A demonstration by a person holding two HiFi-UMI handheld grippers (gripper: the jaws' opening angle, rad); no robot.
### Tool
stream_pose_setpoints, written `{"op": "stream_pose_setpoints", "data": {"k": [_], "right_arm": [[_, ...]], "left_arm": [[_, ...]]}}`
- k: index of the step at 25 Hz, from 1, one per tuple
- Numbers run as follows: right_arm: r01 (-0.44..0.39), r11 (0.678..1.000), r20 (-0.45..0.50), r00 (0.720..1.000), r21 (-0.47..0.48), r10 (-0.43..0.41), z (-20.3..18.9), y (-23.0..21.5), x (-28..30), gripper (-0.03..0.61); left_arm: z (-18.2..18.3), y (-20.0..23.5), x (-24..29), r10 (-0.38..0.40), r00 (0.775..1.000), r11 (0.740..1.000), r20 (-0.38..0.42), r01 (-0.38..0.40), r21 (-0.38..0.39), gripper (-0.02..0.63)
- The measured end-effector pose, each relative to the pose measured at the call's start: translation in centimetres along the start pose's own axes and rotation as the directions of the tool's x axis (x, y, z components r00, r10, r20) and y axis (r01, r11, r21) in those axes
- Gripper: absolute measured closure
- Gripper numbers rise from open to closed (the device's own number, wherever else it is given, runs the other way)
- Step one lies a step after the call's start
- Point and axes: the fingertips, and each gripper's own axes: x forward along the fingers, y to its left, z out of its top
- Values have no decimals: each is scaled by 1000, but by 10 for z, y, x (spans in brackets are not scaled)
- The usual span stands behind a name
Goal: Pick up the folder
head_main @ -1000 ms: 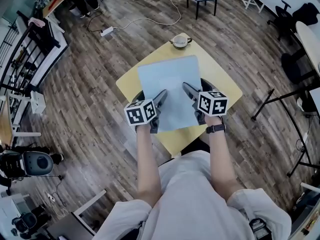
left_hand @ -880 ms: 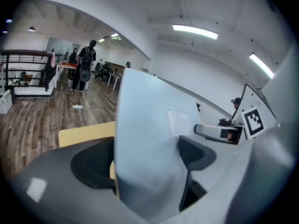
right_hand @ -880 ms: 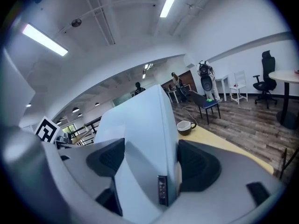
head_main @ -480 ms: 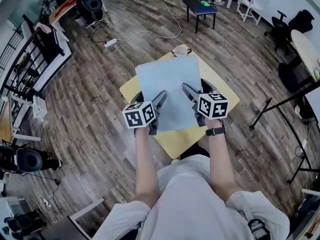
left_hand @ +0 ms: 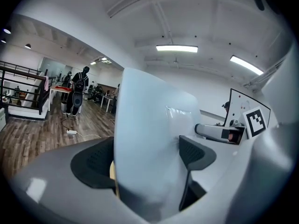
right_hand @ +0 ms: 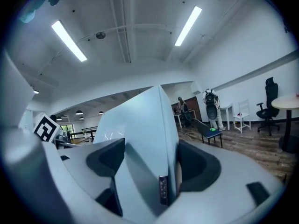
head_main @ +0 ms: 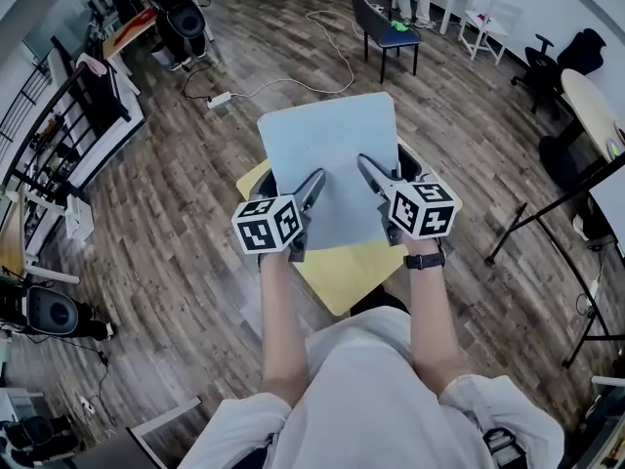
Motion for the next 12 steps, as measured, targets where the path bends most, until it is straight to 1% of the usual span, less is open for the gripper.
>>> {"op": "stream_pose_setpoints", "data": {"k": [4,12], "right_arm": [[-3,999,38,999,-41,4,18,8,-12,244],[-32,997,115,993,-69,39,47,27,-25,244]], "left_arm": [[12,-9,-9,-18,999,1000,41,18,5,170],[43,-21,-33,-13,994,997,112,5,73,170]]}}
